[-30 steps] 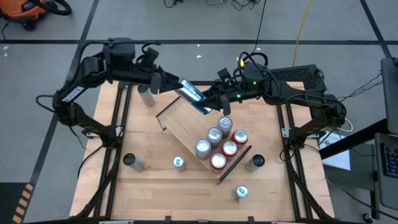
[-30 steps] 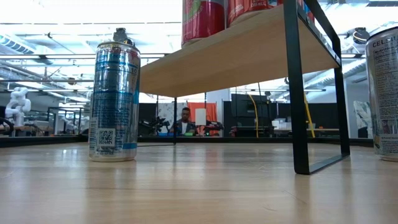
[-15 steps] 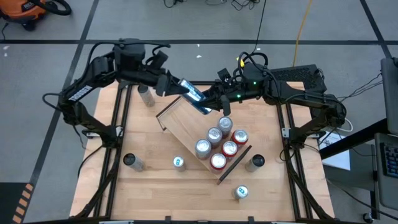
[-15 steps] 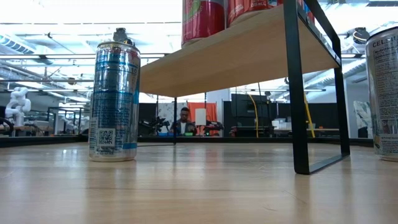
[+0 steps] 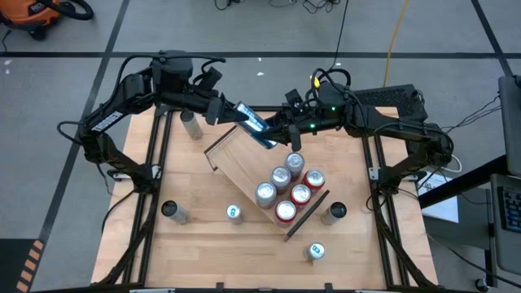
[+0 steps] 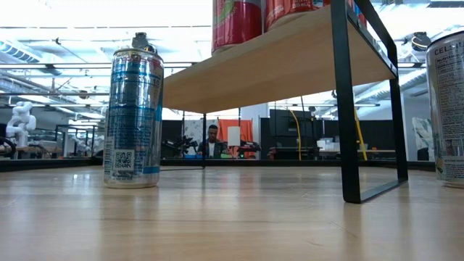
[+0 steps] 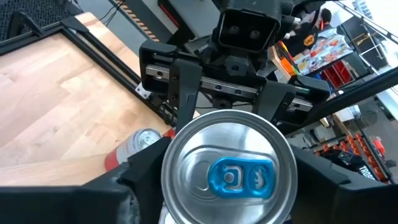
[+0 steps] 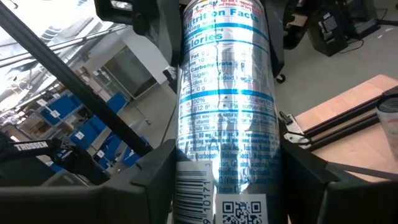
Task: Place canned beverage on shelf
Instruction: Put the top blue soda can on the shelf
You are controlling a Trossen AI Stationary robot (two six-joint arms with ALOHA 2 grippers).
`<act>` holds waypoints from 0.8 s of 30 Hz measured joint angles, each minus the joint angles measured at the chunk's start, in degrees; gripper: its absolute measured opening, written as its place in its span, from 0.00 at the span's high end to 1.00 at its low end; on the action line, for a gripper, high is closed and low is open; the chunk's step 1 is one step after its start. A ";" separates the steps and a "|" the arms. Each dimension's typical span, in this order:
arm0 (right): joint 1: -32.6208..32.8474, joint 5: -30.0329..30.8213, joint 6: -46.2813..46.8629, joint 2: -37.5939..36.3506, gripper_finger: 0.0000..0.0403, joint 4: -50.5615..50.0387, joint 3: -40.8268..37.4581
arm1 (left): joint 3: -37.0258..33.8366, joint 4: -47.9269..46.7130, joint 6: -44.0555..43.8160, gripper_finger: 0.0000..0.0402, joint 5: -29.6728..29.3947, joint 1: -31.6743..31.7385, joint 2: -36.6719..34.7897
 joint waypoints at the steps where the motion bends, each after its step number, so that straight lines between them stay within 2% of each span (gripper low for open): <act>1: 0.00 -0.05 -0.01 0.00 0.48 0.19 0.00 | 0.00 0.02 0.13 0.38 -0.01 0.00 0.00; 5: 0.02 0.14 0.23 0.00 0.44 0.58 0.00 | 0.00 0.17 0.21 0.42 0.00 0.00 -0.04; 13: 0.00 1.27 0.45 0.00 0.31 1.39 0.02 | 0.00 -0.37 -1.08 0.42 0.02 -0.04 0.08; 20: 0.92 5.78 -1.93 0.00 0.21 -0.11 0.02 | 0.00 -0.56 -5.62 0.42 -1.63 -0.02 0.07; 24: 2.59 10.55 -7.81 0.00 0.18 -0.75 0.02 | 0.00 -0.47 -7.55 0.42 -4.74 0.00 0.07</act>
